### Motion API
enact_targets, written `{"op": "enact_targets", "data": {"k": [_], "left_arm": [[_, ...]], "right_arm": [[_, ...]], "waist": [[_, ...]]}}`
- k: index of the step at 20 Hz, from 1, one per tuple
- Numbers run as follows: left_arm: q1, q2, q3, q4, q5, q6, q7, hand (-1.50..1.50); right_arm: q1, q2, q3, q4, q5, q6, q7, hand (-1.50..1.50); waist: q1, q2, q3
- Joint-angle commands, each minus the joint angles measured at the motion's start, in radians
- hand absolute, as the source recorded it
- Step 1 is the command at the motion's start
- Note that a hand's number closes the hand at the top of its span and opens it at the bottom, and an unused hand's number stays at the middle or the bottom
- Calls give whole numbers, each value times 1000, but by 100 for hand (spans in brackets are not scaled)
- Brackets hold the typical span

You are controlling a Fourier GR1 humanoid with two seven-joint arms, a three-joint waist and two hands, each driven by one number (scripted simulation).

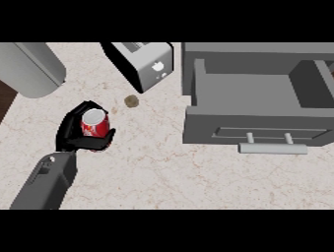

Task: Pick up the can, place it into the drawer and close the drawer

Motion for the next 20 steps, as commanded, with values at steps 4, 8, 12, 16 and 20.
{"op": "enact_targets", "data": {"k": [4, 8, 12, 16, 20], "left_arm": [[46, -81, -66, -402, -19, 212, 243, 150], [59, -99, -140, -603, -67, 284, 419, 150], [-53, -99, -152, -675, -90, 329, 589, 150], [-155, -170, -197, -638, -141, 372, 644, 150], [-314, -184, -256, -596, -182, 473, 733, 150]], "right_arm": [[24, 13, -9, 52, 20, 33, -77, -150], [53, 16, -6, -58, -17, 26, 14, -150], [35, 27, 67, -17, 43, -22, -30, -150], [-34, 6, -1, 45, 19, 10, -20, -150], [-24, -10, -15, -39, -18, 12, 54, -150]], "waist": [[-8, 2, 0], [-17, 3, -1], [-20, 6, -1], [-25, 9, -1], [-36, 9, -1]]}}
